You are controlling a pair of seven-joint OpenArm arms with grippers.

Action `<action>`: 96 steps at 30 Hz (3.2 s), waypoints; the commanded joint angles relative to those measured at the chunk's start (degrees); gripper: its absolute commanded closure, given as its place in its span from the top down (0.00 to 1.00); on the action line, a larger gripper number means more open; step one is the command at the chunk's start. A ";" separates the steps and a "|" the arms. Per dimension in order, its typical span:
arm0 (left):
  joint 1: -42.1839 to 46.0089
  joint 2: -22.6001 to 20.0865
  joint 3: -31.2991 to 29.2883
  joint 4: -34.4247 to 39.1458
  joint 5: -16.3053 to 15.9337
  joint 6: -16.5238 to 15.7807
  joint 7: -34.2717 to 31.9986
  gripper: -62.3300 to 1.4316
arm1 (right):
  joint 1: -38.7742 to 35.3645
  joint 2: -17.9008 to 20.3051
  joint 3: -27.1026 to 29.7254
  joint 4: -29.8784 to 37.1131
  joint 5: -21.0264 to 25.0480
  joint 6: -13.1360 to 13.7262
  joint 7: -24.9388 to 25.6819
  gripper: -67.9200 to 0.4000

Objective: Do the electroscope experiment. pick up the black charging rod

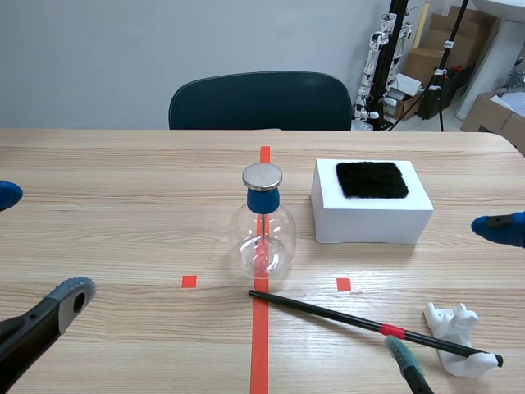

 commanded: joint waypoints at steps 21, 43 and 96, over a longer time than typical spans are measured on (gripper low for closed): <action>0.46 1.70 0.33 -5.01 1.75 -1.14 -14.29 1.00 | 0.63 0.28 0.57 0.57 0.66 -0.22 0.59 1.00; -14.25 2.38 4.04 -35.93 19.50 -14.58 -45.53 1.00 | 17.07 14.84 -9.07 0.57 4.57 6.16 -43.93 1.00; -36.85 6.97 14.47 -71.65 41.07 -15.50 -74.24 1.00 | 72.81 10.73 -55.47 -29.62 38.91 21.05 -94.20 1.00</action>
